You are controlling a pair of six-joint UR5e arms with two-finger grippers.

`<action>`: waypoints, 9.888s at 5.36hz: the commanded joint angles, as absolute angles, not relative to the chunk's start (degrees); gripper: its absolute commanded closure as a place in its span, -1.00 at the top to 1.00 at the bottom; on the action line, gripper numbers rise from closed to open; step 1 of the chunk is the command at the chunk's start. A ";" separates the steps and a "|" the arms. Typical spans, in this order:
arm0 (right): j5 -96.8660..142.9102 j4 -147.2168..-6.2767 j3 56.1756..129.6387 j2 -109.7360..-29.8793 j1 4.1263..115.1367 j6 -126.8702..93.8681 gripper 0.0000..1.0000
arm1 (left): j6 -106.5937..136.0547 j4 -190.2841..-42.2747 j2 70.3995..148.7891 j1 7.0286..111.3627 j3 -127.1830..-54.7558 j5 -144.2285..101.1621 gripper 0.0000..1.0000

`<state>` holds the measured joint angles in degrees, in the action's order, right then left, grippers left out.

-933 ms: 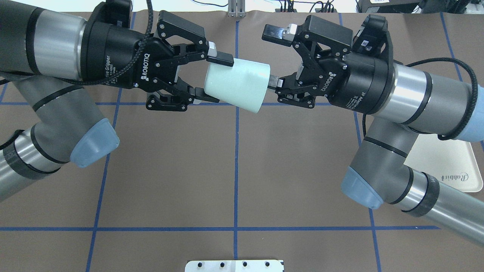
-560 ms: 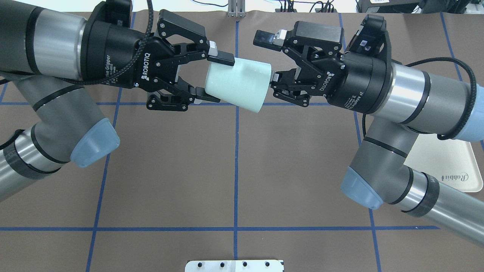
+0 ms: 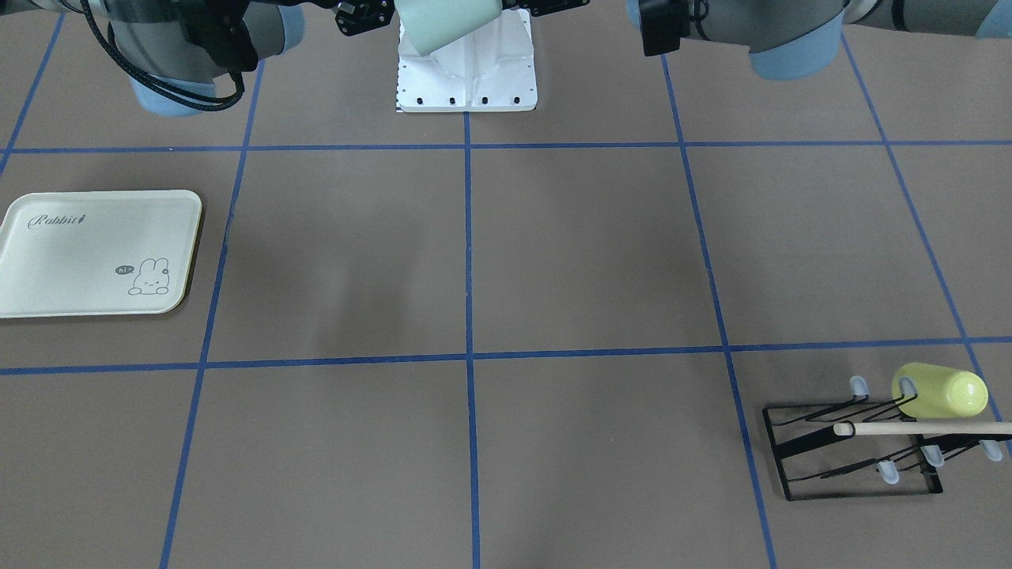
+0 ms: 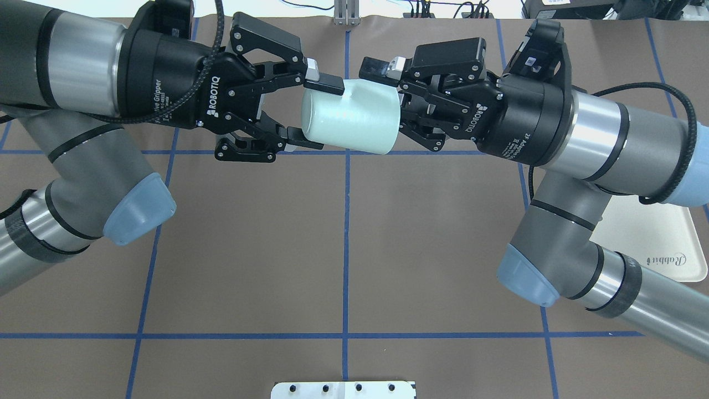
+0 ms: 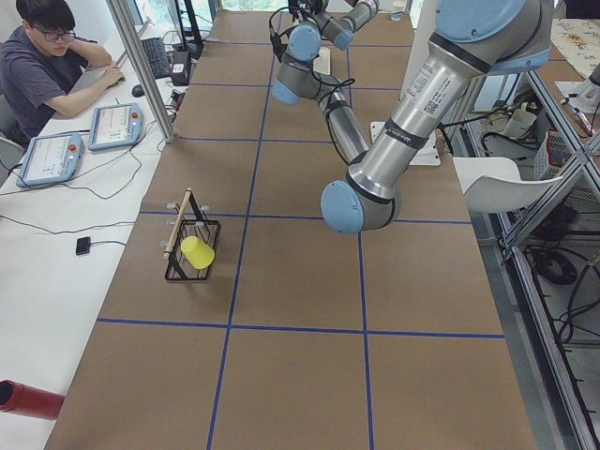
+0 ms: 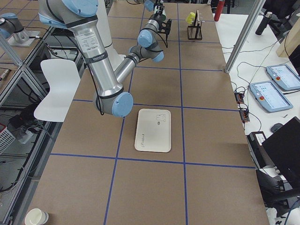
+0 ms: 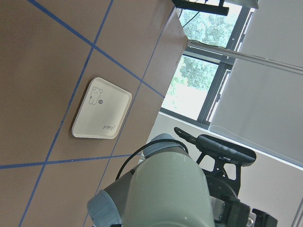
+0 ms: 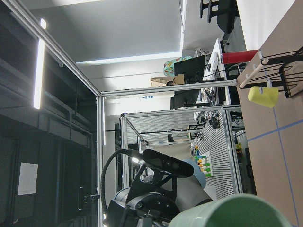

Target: Left arm grabs green cup and hands to right arm on tray

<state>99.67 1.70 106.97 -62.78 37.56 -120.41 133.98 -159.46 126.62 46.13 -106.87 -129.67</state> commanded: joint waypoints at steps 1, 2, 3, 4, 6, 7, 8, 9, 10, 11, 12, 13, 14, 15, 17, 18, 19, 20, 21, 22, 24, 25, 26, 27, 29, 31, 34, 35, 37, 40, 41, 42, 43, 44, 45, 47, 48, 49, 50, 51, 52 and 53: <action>99.76 1.84 106.96 -62.84 37.53 -120.06 -1.00 | 133.60 -159.35 127.17 46.14 -106.88 -129.55 1.00; 99.76 1.85 106.96 -63.02 37.70 -120.15 -1.00 | 133.59 -159.26 127.09 46.40 -106.70 -129.64 1.00; 99.76 1.76 106.96 -63.80 38.49 -120.15 -1.00 | 133.33 -159.34 127.00 46.67 -106.79 -129.90 1.00; 101.67 0.89 106.96 -65.29 40.67 -120.15 -1.00 | 133.07 -159.26 126.65 47.02 -106.79 -130.42 1.00; 111.83 -13.37 106.79 -65.74 50.05 -119.71 -1.00 | 132.72 -158.91 125.16 48.08 -106.35 -131.05 1.00; 115.19 -22.06 106.87 -66.18 52.36 -114.05 -1.00 | 126.54 -158.12 122.46 48.08 -105.56 -131.04 1.00; 119.05 -29.72 106.70 -68.70 54.30 -105.47 -1.00 | 117.43 -155.07 119.56 48.08 -103.82 -130.35 1.00; 121.53 -36.58 106.87 -71.08 56.49 -97.90 -1.00 | 108.02 -147.73 117.79 48.95 -103.10 -130.34 1.00; 123.29 -45.35 107.14 -71.71 58.34 -90.51 -1.00 | 100.36 -138.61 117.69 50.78 -103.62 -130.25 1.00; 123.31 -50.49 107.66 -74.07 58.88 -83.31 -1.00 | 92.10 -133.99 115.77 52.45 -103.88 -130.25 1.00; 123.14 -56.28 111.06 -79.83 59.41 -72.79 -1.00 | 81.49 -128.20 113.66 54.56 -103.89 -130.17 1.00; 122.44 -63.91 113.36 -82.07 59.85 -64.94 -1.00 | 68.68 -119.44 113.56 56.76 -104.23 -130.17 1.00; 120.34 -70.25 114.42 -83.22 59.85 -57.38 -1.00 | 57.16 -110.92 113.55 58.69 -104.76 -130.08 1.00; 113.62 -78.66 118.17 -85.32 58.81 -50.08 -1.00 | 45.99 -102.65 112.60 61.06 -105.72 -128.86 1.00; 108.72 -84.29 120.32 -91.46 58.18 -39.49 -1.00 | 23.57 -97.30 102.70 64.14 -107.67 -122.36 1.00; 109.50 -82.72 120.06 -93.23 58.01 -39.46 -1.00 | 15.98 -96.34 100.13 66.77 -106.97 -122.60 1.00; 109.77 -73.31 117.80 -97.86 58.01 -39.81 -1.00 | 8.77 -95.02 99.59 71.84 -103.92 -124.26 1.00; 111.25 -62.69 113.51 -101.04 57.92 -40.34 -1.00 | -0.96 -94.75 99.93 78.33 -96.14 -129.85 1.00; 111.36 -60.32 112.77 -102.12 57.48 -41.30 -1.00 | -11.67 -94.92 100.37 83.88 -89.71 -132.43 1.00; 110.31 -56.38 112.68 -102.13 52.52 -50.88 -1.00 | -16.30 -93.70 100.28 86.20 -86.60 -132.36 1.00; 104.87 -51.71 113.03 -105.71 45.37 -54.23 -1.00 | -16.08 -93.34 99.59 86.66 -82.00 -131.67 1.00; 103.72 -51.24 112.94 -106.43 43.87 -54.23 -1.00 | -16.17 -93.51 99.67 86.75 -82.18 -131.75 1.00; 103.71 -51.24 112.59 -106.87 43.25 -54.23 -0.14 | -16.08 -93.52 99.58 86.66 -82.09 -131.75 1.00; 103.62 -51.24 112.07 -106.87 42.46 -54.23 0.99 | -16.08 -93.60 99.49 86.66 -82.09 -131.75 1.00; 104.67 -51.76 112.67 -106.53 43.41 -53.35 1.00 | -16.08 -93.60 99.49 86.66 -82.18 -131.84 1.00; 115.07 -57.00 113.37 -105.74 52.24 -46.90 1.00 | -16.17 -93.69 99.41 86.75 -82.44 -132.10 1.00; 127.06 -85.03 112.76 -96.81 73.66 -13.24 1.00 | -16.26 -93.95 98.18 86.84 -82.62 -132.27 1.00; 127.00 -98.48 112.24 -93.03 80.35 1.17 1.00 | -16.17 -93.78 98.09 86.84 -82.53 -132.19 1.00; 128.92 -104.68 105.87 -94.11 90.39 12.81 1.00 | -16.70 -93.96 96.33 87.01 -82.62 -132.36 1.00; 132.09 -100.39 103.72 -98.88 92.37 12.15 0.98 | -16.17 -95.20 89.25 89.38 -89.68 -132.36 1.00; 132.10 -98.37 103.36 -98.79 92.29 10.04 0.99 | -16.00 -89.44 88.08 89.38 -94.00 -133.49 1.00; 132.19 -98.26 103.10 -98.62 92.29 9.93 1.00 | -16.43 -86.69 87.81 89.47 -95.26 -133.77 1.00; 132.19 -98.26 103.10 -98.53 92.20 9.93 1.00 | -16.26 -87.18 86.85 89.39 -95.36 -133.94 1.00; 132.19 -98.17 103.18 -98.53 92.20 9.84 1.00 | -16.17 -88.14 87.79 89.21 -94.49 -134.03 1.00; 132.10 -98.17 103.10 -98.53 92.20 9.93 1.00 | -16.26 -88.24 87.98 89.21 -94.83 -133.77 1.00; 132.10 -98.17 103.10 -98.53 92.20 9.93 1.00 | -16.26 -89.55 87.28 89.21 -95.36 -133.51 1.00; 132.19 -98.17 103.18 -98.53 92.11 9.93 1.00 | -16.43 -89.56 87.01 89.21 -95.36 -133.42 1.00; 132.19 -98.26 103.18 -98.53 92.11 9.84 1.00 | -16.44 -89.56 87.01 89.21 -95.10 -133.33 1.00; 132.19 -98.26 103.27 -98.53 92.11 9.84 1.00 | -16.35 -89.56 87.01 89.21 -94.84 -133.42 1.00; 132.19 -98.26 102.92 -98.53 92.11 9.84 1.00 | -16.43 -89.56 87.01 89.12 -94.49 -133.33 1.00; 132.19 -98.26 102.83 -98.53 92.02 9.76 1.00 | -16.35 -89.56 87.01 89.12 -94.48 -133.33 1.00; 132.19 -98.26 102.75 -98.53 92.02 9.76 1.00 | -16.35 -89.47 86.92 89.12 -94.31 -133.33 1.00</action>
